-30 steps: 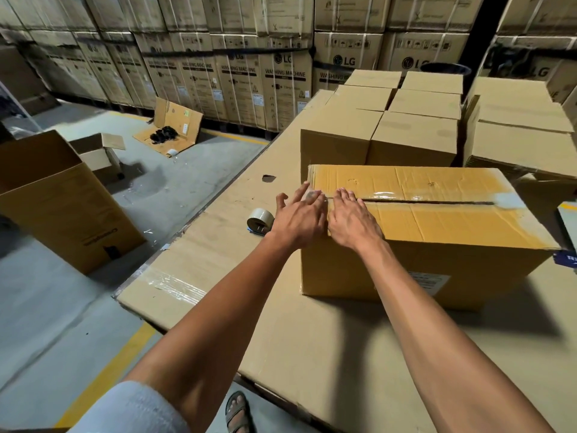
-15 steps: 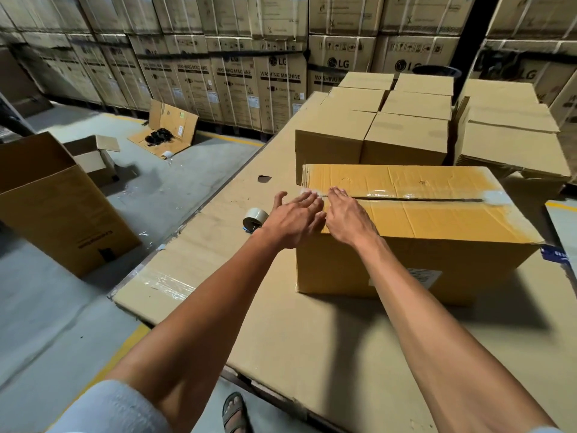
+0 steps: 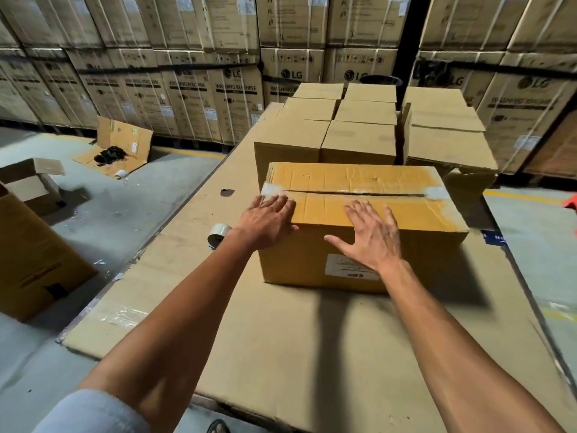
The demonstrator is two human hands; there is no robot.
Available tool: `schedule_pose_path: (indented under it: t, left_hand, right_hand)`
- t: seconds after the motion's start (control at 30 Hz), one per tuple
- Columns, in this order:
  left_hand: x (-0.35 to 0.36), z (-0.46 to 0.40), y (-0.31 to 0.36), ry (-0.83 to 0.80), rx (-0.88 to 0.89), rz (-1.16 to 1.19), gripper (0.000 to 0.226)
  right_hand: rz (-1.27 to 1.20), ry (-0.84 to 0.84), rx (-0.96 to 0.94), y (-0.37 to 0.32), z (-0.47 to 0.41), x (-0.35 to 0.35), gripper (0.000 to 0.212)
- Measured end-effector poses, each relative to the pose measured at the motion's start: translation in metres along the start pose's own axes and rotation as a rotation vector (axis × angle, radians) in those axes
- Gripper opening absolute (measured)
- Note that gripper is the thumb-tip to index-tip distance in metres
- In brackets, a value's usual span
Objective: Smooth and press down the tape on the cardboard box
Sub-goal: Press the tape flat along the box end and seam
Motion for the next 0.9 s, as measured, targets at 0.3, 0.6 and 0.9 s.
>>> schedule_pose_path:
  t: [0.3,0.6,0.9]
  left_hand:
    - [0.006,-0.030,0.039,0.135,-0.009,0.125,0.077]
    - [-0.003,-0.083,0.010,0.084,-0.171,0.305,0.084]
    - [-0.008,-0.120,-0.010,0.037,-0.130,0.302,0.088]
  right_hand:
    - [0.026,0.024,0.081,0.034,-0.016,0.005,0.099]
    - [0.038,-0.027,0.066,0.031,-0.069,0.011,0.083]
    - [0.048,-0.014,0.105,0.034,-0.099,0.015,0.082]
Point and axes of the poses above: each hand's wrist, its own z-axis away from the middle knuckle, its own x-axis out of the palm, y = z × x, the point moved 9 cm from there along -z, towards the middle knuckle, and after that the axes turned 15 degrees about -y, right-handed, at the moved point
